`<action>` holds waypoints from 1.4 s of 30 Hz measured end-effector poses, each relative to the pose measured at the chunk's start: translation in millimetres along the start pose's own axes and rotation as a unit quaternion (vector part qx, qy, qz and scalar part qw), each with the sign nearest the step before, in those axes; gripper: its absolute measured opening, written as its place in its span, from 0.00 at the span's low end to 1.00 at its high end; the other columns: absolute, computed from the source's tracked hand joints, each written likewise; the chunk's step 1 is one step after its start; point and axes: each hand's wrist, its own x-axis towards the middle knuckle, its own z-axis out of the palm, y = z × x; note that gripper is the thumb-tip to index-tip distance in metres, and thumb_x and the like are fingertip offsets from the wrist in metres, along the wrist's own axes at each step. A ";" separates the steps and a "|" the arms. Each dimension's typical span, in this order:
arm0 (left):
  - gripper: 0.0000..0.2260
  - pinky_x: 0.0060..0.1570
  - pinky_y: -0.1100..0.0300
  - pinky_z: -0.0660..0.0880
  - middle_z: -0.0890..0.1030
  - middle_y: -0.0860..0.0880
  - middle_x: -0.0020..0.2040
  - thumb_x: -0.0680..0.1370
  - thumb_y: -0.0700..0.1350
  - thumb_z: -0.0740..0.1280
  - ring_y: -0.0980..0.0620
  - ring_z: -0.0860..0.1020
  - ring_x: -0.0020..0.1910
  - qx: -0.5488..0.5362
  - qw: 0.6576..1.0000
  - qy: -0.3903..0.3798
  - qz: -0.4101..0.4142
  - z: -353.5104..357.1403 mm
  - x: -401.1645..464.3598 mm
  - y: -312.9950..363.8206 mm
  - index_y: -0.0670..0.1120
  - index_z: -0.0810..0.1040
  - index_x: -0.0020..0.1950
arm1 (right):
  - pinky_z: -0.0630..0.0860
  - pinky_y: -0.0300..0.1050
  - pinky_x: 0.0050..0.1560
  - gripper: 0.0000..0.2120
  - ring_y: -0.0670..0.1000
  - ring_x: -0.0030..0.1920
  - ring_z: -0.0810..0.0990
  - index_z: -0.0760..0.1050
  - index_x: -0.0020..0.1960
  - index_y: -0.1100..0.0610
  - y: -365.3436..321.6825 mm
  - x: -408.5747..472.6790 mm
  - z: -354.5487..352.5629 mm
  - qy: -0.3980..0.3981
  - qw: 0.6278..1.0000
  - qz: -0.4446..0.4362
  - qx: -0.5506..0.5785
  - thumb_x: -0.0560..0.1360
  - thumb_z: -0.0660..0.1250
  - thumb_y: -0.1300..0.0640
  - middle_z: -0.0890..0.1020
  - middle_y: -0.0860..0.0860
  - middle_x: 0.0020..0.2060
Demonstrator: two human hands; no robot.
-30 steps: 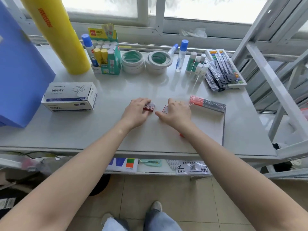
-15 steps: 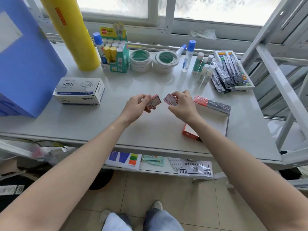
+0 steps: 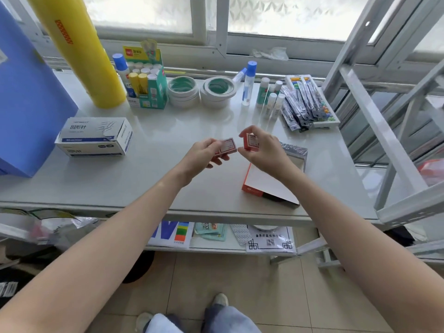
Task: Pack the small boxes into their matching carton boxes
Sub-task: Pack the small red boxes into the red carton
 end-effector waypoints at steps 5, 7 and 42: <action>0.07 0.48 0.58 0.70 0.84 0.49 0.50 0.75 0.45 0.66 0.53 0.79 0.50 -0.085 0.996 0.027 -0.004 19.5 7.8 2.8 0.48 0.70 0.49 | 0.68 0.35 0.34 0.11 0.50 0.37 0.74 0.75 0.52 0.60 13.8 -7.6 -11.6 0.051 0.998 0.029 0.022 0.74 0.68 0.54 0.77 0.51 0.37; 0.08 0.48 0.61 0.74 0.81 0.44 0.51 0.74 0.41 0.68 0.51 0.79 0.46 -0.134 0.990 0.037 -0.001 28.7 11.3 7.2 0.47 0.69 0.47 | 0.67 0.28 0.33 0.11 0.50 0.37 0.75 0.76 0.51 0.60 18.6 -11.2 -16.4 0.054 0.998 0.032 0.029 0.73 0.69 0.54 0.78 0.52 0.37; 0.27 0.61 0.59 0.72 0.75 0.46 0.63 0.74 0.34 0.61 0.52 0.75 0.55 0.122 0.992 -0.016 0.021 75.2 41.1 1.6 0.44 0.62 0.73 | 0.69 0.52 0.54 0.17 0.59 0.57 0.76 0.75 0.56 0.58 74.1 -21.2 -15.2 0.001 0.968 0.103 -0.230 0.76 0.63 0.47 0.79 0.57 0.53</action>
